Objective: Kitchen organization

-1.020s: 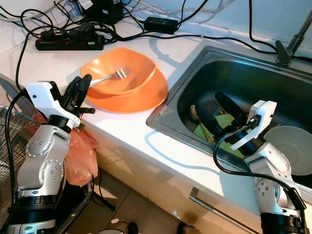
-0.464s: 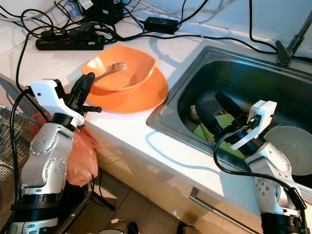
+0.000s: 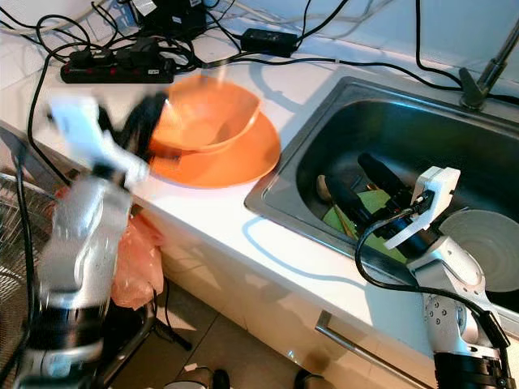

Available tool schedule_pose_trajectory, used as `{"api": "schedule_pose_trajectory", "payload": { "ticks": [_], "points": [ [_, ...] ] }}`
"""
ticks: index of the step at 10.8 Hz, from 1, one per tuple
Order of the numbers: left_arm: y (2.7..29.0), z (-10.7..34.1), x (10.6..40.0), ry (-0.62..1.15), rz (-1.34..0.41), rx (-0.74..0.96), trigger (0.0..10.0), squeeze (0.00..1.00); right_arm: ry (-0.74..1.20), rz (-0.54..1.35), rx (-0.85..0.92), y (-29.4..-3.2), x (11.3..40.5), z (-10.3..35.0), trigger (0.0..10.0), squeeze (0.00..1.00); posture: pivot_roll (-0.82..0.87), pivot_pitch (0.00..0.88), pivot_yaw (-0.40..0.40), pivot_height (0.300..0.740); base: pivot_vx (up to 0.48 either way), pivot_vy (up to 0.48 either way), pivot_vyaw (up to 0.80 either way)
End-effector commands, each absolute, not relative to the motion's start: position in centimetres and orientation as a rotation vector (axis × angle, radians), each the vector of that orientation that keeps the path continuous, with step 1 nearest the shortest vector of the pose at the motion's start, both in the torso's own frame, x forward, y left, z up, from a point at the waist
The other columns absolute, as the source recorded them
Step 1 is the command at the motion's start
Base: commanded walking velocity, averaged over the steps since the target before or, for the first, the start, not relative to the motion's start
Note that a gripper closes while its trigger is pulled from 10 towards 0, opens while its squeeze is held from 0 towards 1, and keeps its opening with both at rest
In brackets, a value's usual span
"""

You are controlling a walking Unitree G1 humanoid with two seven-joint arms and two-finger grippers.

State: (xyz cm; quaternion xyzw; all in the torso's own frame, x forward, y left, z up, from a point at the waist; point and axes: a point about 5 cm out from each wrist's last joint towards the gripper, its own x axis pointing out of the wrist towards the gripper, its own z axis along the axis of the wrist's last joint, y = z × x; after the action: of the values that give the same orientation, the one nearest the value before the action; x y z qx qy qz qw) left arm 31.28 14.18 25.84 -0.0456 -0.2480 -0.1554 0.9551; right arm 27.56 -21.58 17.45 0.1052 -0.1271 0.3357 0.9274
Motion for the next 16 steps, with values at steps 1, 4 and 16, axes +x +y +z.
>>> {"api": "schedule_pose_trajectory", "payload": {
  "ticks": [1, 4, 16],
  "points": [
    [13.6, 26.8, 31.1, -0.535, -0.337, -0.071, 10.0, 0.00, -0.258, 0.687, 0.200, -21.6, 27.7, 17.4, 10.0, 0.00, 0.05, 0.112, 0.035, 0.740, 0.000, 0.000, 0.00],
    [10.7, 28.4, 31.5, -0.569, -0.489, -0.095, 10.0, 0.00, -0.266, 0.679, 0.195, -21.8, 27.6, 17.5, 10.0, 0.00, 0.04, 0.107, 0.050, 0.740, 0.000, 0.000, 0.00],
    [0.5, 25.4, 33.1, -0.417, -0.898, -0.248, 10.0, 0.00, -0.340, 0.523, 0.141, -25.2, 26.0, 19.2, 10.0, 0.00, -0.07, 0.088, 0.094, 0.740, 0.000, 0.000, 0.00]
  ]
}}
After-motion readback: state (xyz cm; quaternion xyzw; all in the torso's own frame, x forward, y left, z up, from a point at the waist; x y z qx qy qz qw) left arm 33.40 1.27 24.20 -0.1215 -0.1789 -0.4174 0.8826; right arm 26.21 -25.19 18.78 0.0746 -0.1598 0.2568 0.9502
